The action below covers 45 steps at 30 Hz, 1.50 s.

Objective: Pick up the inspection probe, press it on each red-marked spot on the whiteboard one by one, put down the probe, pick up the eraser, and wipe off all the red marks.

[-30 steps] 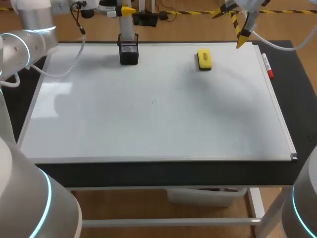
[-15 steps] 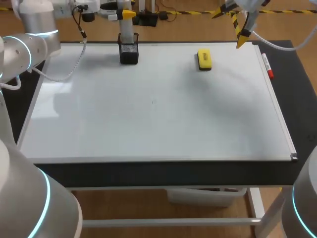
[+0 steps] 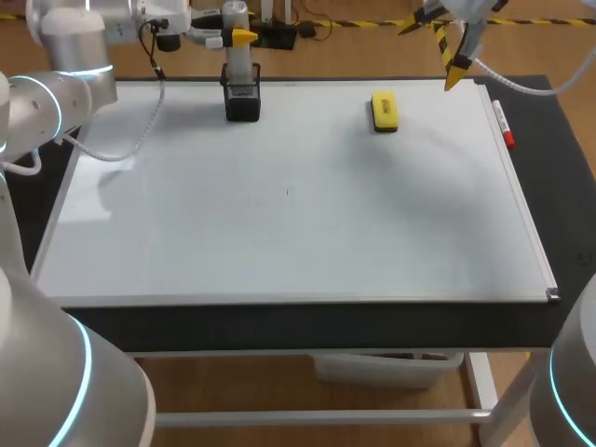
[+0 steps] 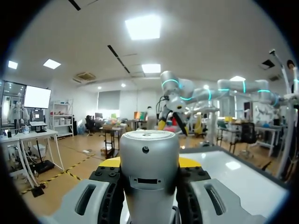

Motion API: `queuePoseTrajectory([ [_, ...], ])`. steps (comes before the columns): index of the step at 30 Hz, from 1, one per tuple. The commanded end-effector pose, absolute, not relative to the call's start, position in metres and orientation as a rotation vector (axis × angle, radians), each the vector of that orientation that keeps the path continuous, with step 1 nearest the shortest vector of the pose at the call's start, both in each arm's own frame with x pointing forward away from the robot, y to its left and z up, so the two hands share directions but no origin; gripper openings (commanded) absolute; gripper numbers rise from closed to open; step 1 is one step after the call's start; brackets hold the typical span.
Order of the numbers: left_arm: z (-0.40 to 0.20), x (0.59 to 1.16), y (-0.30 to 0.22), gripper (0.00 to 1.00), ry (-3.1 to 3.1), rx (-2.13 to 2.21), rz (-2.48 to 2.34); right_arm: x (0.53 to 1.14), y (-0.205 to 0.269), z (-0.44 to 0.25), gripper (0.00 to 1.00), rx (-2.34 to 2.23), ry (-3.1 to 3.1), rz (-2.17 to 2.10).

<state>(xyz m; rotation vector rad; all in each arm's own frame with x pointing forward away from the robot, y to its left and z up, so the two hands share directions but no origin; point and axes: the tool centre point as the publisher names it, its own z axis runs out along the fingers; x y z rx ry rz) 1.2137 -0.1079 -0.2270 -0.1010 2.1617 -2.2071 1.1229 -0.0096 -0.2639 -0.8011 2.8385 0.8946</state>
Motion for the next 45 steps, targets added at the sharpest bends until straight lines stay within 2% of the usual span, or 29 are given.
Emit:
queuePoseTrajectory([
  [1, -0.238, 1.222, -0.106, 0.0, 2.28, 0.237, -2.37, 1.124, -0.01, -0.263, 1.0, -0.805, 2.843, 0.889],
  [33, -0.267, 1.221, -0.106, 0.0, 2.321, 0.265, -2.382, 1.124, -0.01, -0.263, 1.0, -0.805, 2.843, 0.889],
  [34, -0.268, 1.221, -0.106, 0.06, 2.324, 0.266, -2.383, 1.124, -0.01, -0.263, 1.0, -0.805, 2.843, 0.889],
  [35, -0.268, 1.221, -0.106, 0.27, 2.329, 0.265, -2.384, 1.124, -0.01, -0.263, 1.0, -0.805, 2.843, 0.889],
  [36, -0.269, 1.221, -0.107, 0.44, 2.331, 0.264, -2.384, 1.124, -0.01, -0.263, 1.0, -0.805, 2.843, 0.889],
  [38, -0.269, 1.221, -0.107, 0.51, 2.335, 0.263, -2.384, 1.124, -0.01, -0.263, 1.0, -0.805, 2.843, 0.889],
  [39, -0.269, 1.221, -0.107, 0.69, 2.337, 0.263, -2.384, 1.124, -0.01, -0.263, 1.0, -0.805, 2.843, 0.889],
  [40, -0.269, 1.22, -0.108, 1.0, 2.339, 0.262, -2.383, 1.124, -0.01, -0.263, 1.0, -0.805, 2.843, 0.889],
  [45, -0.265, 1.217, -0.108, 1.0, 2.343, 0.266, -2.374, 1.124, -0.01, -0.263, 1.0, -0.805, 2.843, 0.889],
])
